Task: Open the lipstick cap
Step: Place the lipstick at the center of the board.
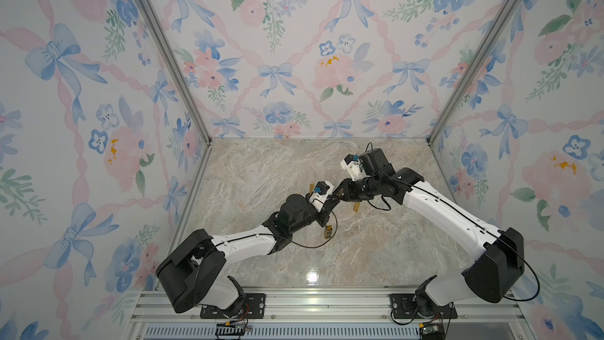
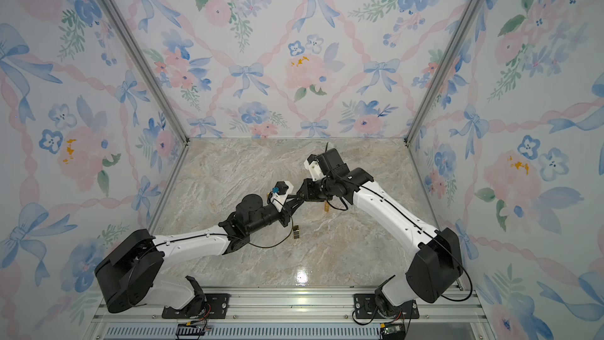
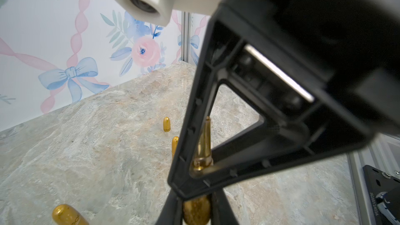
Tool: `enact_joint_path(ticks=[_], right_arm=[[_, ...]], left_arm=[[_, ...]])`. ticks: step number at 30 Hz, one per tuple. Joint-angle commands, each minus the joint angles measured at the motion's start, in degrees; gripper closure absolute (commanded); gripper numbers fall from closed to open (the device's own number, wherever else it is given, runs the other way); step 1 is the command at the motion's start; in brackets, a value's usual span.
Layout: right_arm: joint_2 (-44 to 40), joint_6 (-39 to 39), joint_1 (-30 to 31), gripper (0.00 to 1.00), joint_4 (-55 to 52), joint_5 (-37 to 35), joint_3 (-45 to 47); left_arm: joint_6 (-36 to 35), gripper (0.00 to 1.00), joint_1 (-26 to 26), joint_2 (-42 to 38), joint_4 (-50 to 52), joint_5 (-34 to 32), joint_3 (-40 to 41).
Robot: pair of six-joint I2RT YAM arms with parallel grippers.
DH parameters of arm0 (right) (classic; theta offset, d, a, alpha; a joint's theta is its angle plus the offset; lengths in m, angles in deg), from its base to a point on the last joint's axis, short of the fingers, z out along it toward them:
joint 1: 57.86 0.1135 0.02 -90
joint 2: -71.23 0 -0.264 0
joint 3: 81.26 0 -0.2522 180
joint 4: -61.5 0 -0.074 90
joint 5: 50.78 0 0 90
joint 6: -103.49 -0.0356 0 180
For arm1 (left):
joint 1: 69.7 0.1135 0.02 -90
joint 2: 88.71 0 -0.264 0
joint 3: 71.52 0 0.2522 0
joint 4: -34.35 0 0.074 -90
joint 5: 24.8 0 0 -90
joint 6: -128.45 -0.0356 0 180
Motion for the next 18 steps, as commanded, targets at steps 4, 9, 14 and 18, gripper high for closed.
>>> enact_joint_path(ticks=[4, 9, 14, 18], right_arm=[[0.29, 0.79, 0.61, 0.82, -0.32, -0.96, 0.42], [0.16, 1.56, 0.50, 0.83, -0.47, -2.15, -0.76], [0.72, 1.97, -1.21, 0.84, 0.04, -2.79, -2.23], [1.64, 2.93, -3.49, 0.84, 0.64, -4.09, -3.37]], left_arm=[[-1.46, 1.00, -0.57, -0.70, -1.52, -3.32, -1.29], [-1.37, 1.00, -0.54, -0.47, -1.43, -3.86, -1.48], [-1.07, 0.70, -0.52, -0.37, -1.36, -6.11, -1.65], [-1.00, 0.49, -0.46, -0.71, -1.26, -7.17, -1.32]])
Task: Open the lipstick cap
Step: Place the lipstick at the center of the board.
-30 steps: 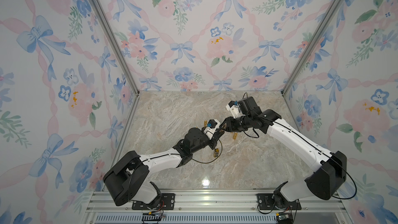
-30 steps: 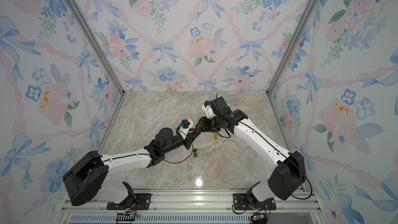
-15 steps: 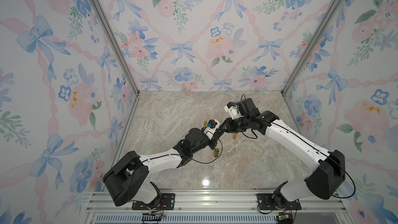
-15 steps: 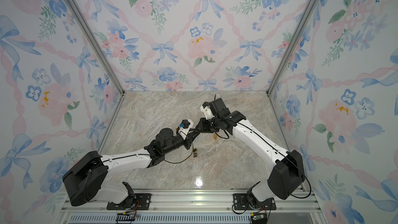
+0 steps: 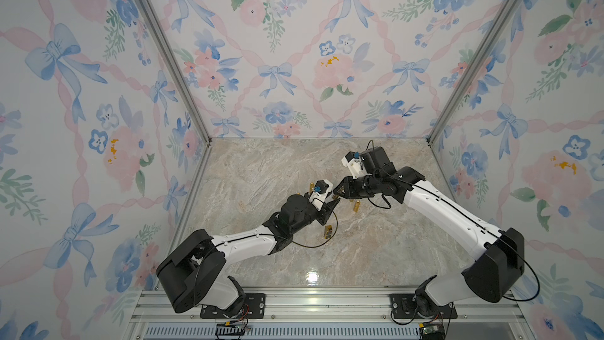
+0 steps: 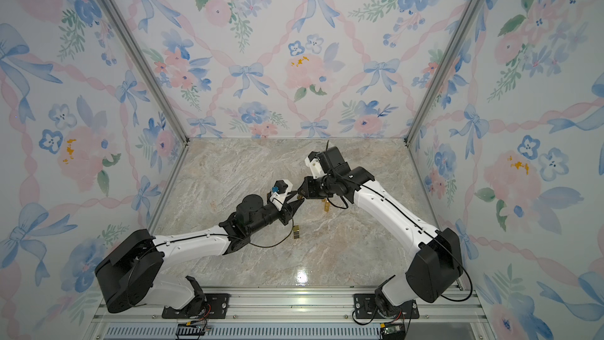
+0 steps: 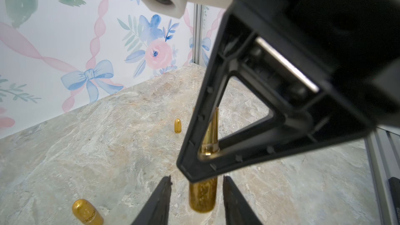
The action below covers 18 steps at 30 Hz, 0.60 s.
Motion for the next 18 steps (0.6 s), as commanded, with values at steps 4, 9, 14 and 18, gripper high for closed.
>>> enact_joint_path(ticks=[4, 9, 14, 18], right_arm=[[3.44, 3.21, -5.18, 0.84, 1.68, -5.64, -2.36], [7.03, 6.05, -7.95, 0.83, 4.99, -11.67, -2.67], [12.22, 9.10, -8.84, 0.82, 8.60, -18.58, -3.76], [16.51, 10.64, -9.25, 0.82, 10.78, -21.14, -4.80]], left_arm=[[0.97, 0.36, 0.02, -1.49, -0.13, -4.01, -0.60], [3.24, 0.23, 0.02, -1.55, 3.33, -7.12, -1.26], [6.17, 0.12, 0.07, -0.18, 5.58, -8.12, -2.44], [7.37, 0.06, 0.07, 1.95, 7.09, -7.84, -5.69]])
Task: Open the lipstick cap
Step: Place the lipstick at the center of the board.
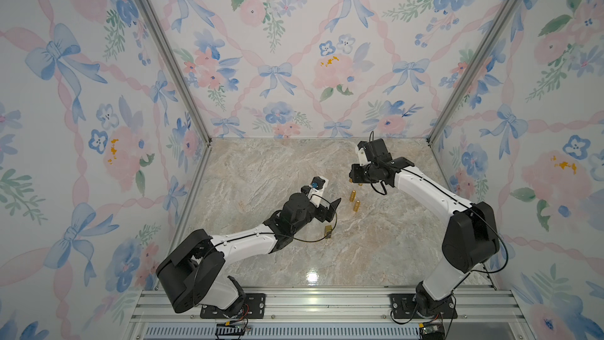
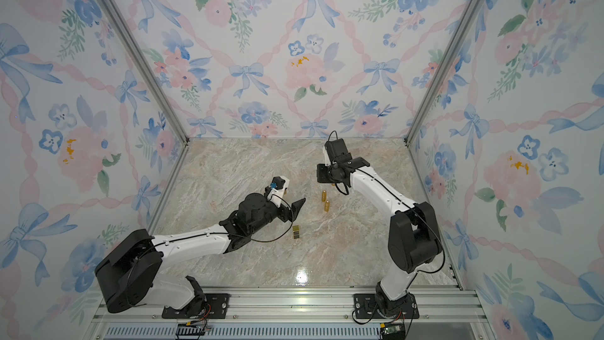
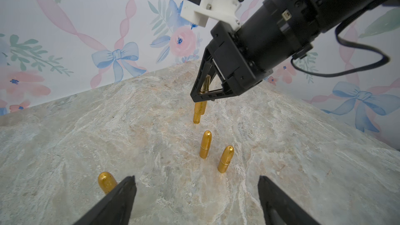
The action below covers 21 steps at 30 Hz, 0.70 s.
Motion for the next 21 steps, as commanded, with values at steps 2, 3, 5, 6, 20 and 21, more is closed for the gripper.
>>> enact_joint_path(ticks=[2, 3, 5, 6, 20, 21], right_arm=[[4.09, 3.63, -0.58, 0.81, 4.54, -5.63, -1.74], [4.69, 3.96, -0.64, 0.81, 5.63, -6.24, -1.54], [6.00, 4.56, -0.86, 0.81, 7.97, -7.10, -1.04], [6.66, 4.87, -0.89, 0.81, 8.84, -7.75, -0.86], [14.21, 5.05, -2.26, 0.81, 16.02, -8.94, 1.47], [14.51, 4.85, -2.36, 0.81, 16.41, -8.93, 1.67]], left_arm=[[2.27, 0.04, 0.02, 2.41, 1.85, -0.49, -3.73], [2.35, 0.02, 0.07, 2.98, 2.01, -0.42, -4.15], [2.62, 0.02, 0.07, 4.20, 2.19, -0.41, -5.21], [2.80, 0.02, 0.07, 4.86, 2.19, -0.38, -5.68], [4.39, 0.02, 0.07, 7.94, 2.31, -1.80, -7.47], [4.39, 0.02, 0.07, 8.02, 2.30, -1.98, -7.51]])
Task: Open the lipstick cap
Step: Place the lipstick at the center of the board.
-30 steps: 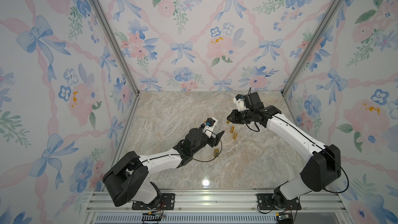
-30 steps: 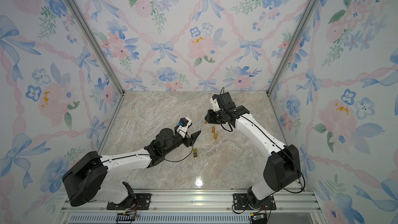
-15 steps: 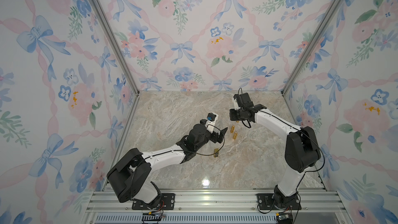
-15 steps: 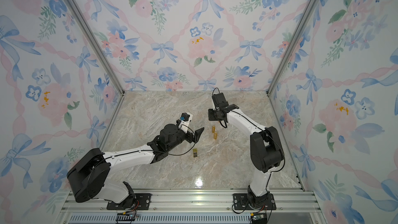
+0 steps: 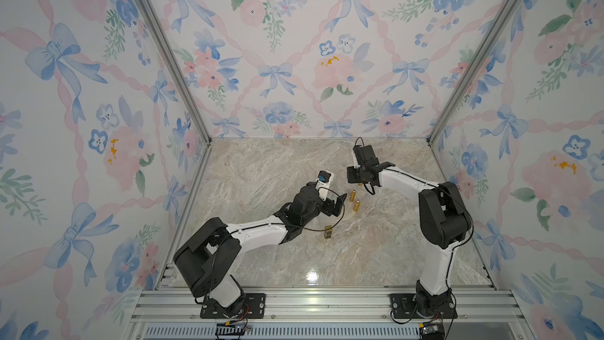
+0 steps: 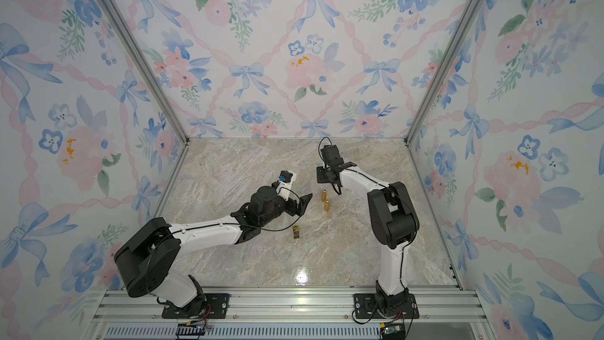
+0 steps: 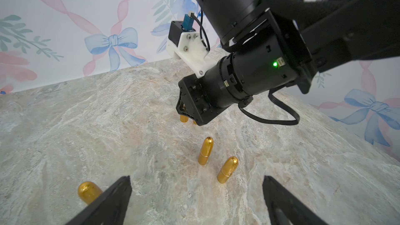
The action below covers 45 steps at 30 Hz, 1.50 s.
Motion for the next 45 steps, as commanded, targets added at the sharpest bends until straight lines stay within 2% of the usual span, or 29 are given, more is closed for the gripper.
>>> enact_joint_path(ticks=[1, 27, 45], right_arm=[[1.58, 0.12, -0.76, 0.81, 2.94, -0.79, 1.11], [6.12, 1.47, 0.35, 0.79, 4.44, -1.09, 0.93], [6.06, 1.74, 1.09, 0.65, 1.59, -1.14, -3.91]], left_arm=[[0.93, 0.02, 0.07, 0.74, -0.03, -1.25, -1.33], [0.41, 0.02, 0.07, -0.21, 0.06, -3.52, -0.79], [-0.02, 0.02, 0.13, -0.87, 0.12, -4.00, -0.89]])
